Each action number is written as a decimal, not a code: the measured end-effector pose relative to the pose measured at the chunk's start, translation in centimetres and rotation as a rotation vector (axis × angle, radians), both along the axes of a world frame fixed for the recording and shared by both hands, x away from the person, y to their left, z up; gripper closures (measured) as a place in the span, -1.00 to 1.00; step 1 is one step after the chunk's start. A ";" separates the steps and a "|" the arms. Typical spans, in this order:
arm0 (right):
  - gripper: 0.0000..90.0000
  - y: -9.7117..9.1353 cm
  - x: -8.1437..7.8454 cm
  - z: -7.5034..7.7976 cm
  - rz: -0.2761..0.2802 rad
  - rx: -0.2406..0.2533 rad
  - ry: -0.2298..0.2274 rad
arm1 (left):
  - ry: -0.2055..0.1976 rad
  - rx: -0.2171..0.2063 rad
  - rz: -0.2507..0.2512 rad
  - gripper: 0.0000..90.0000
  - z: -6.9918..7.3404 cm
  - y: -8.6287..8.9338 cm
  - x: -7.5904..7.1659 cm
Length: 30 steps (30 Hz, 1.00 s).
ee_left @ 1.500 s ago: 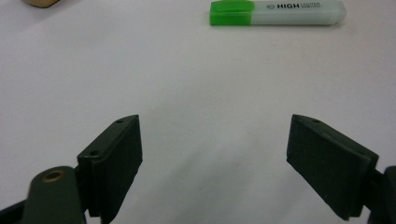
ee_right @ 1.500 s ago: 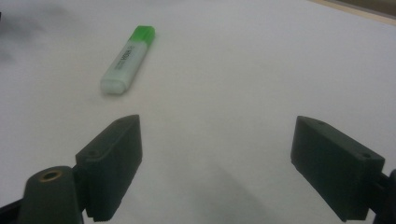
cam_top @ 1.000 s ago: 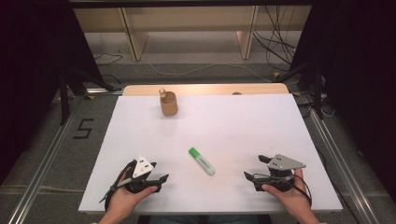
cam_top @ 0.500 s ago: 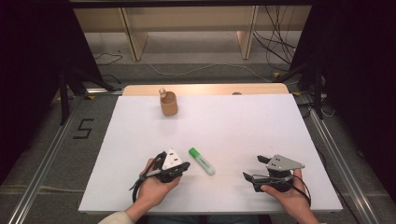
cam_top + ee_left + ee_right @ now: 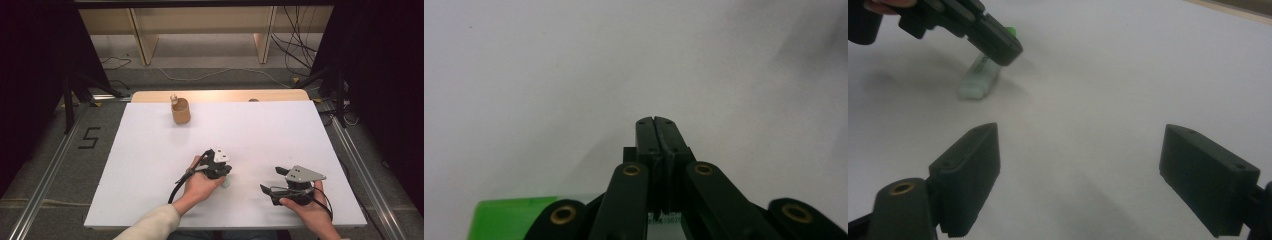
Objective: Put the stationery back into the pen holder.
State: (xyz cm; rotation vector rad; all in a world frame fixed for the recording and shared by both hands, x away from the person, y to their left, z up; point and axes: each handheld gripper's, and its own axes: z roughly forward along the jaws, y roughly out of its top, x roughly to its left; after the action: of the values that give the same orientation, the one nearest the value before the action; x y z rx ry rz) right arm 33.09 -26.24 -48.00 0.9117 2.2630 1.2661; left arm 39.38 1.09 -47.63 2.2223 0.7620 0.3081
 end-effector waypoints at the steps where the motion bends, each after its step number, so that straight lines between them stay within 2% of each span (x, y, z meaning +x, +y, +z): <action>1: -0.61 0.0 0.0 0.0 0.002 -0.003 -0.002 | 0.006 0.004 -0.003 1.00 -0.1 -0.3 0.0; 4: -0.61 0.0 0.0 0.0 0.001 0.001 0.000 | 0.001 0.021 -0.013 1.00 -0.2 -0.9 -0.2; 15: -0.61 -0.1 0.1 0.0 0.003 -0.003 0.002 | 0.033 0.063 -0.036 1.00 -0.7 -1.2 -0.1; 17: -0.61 -0.1 0.1 0.0 0.000 0.000 0.005 | 0.041 0.083 -0.050 1.00 -0.7 -1.1 -0.1; 28: -0.61 -0.1 0.0 0.1 0.000 -0.005 0.003 | 0.085 0.112 -0.077 0.99 -0.2 -0.3 -0.6; 30: -0.61 -0.1 0.0 0.1 0.003 -0.001 0.002 | 0.096 0.136 -0.091 0.99 0.0 0.2 -1.0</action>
State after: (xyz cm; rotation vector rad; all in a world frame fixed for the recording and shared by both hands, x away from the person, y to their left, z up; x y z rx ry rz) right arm 33.06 -26.35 -47.93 0.9101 2.2666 1.2662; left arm 38.38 1.29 -47.67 2.4066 0.7060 0.2144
